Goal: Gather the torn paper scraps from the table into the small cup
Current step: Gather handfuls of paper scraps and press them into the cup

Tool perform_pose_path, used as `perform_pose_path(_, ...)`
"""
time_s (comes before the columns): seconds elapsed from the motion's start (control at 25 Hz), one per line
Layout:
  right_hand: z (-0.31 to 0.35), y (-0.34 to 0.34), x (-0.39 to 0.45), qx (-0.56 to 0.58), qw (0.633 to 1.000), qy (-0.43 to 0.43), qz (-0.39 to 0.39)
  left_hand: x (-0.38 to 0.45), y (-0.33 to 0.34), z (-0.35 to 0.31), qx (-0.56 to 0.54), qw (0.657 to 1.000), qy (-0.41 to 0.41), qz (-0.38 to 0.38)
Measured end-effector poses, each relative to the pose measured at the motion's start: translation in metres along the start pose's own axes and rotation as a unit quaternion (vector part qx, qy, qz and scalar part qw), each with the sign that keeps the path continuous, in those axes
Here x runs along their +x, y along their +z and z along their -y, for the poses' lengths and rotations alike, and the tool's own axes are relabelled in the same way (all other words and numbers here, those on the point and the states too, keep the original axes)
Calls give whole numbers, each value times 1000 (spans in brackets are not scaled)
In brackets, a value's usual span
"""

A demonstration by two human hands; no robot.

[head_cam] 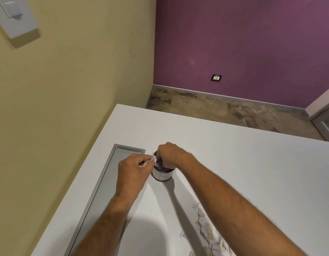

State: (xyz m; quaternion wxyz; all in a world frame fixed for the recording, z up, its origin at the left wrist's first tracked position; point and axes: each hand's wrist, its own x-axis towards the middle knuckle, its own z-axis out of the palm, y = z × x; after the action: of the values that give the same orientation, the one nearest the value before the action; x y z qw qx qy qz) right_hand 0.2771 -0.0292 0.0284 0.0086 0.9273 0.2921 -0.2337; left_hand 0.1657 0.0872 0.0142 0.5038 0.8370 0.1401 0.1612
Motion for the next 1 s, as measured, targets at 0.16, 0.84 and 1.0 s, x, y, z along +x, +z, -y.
perform_pose_path(0.16, -24, -14, -35, 175, 980, 9, -91, 20, 16, -9, 30, 999, 10, 37)
perform_pose_path(0.84, -84, 133, -170, 369, 893, 191, -175, 37, 58, -32, 448, 837, 155, 273)
perform_pose_path(1.0, -78, 138, -185, 242, 948, 170, -120, -16, 59, -28, 278, 908, 225, 220)
